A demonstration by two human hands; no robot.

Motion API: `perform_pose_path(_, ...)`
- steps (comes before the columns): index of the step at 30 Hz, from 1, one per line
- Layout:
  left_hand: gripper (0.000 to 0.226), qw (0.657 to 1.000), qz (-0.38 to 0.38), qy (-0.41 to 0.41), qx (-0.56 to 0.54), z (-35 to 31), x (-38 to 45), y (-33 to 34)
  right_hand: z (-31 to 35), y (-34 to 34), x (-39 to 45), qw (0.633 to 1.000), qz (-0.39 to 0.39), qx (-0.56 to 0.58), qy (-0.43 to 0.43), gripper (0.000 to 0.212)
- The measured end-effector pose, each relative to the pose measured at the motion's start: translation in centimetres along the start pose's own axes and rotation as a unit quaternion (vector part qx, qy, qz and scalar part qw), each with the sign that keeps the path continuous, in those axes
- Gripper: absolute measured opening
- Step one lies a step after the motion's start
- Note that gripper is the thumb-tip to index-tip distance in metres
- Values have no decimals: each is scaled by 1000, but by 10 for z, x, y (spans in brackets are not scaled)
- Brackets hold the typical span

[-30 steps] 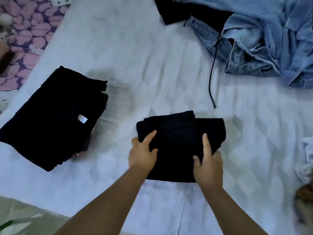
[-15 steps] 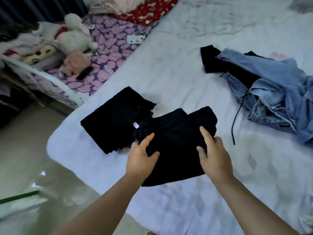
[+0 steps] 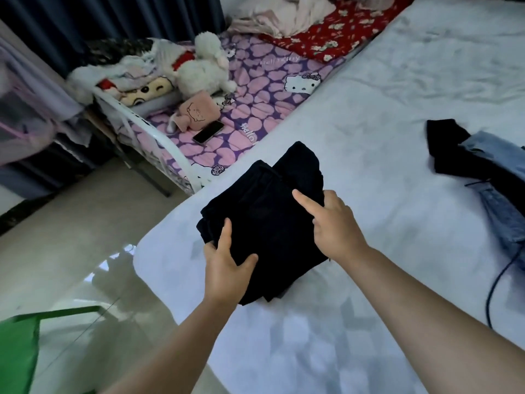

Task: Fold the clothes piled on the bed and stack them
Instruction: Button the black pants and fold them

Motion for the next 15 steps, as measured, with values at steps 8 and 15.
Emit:
perform_pose_path(8,83,942,104,-127,293,53,71,17,-16,85,32,956,272,-110,16,50)
perform_pose_path(15,80,776,185,-89,597,40,94,21,-21,92,29,953,293,-54,44,49)
Point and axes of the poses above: each hand's wrist, its own x-axis towards the middle knuckle, its own y-axis out of the palm, z = x × y, the point moved 4 cm from there along x, towards the middle knuckle, and after that the axes turned 12 degrees about -x, right-handed, at the moved point
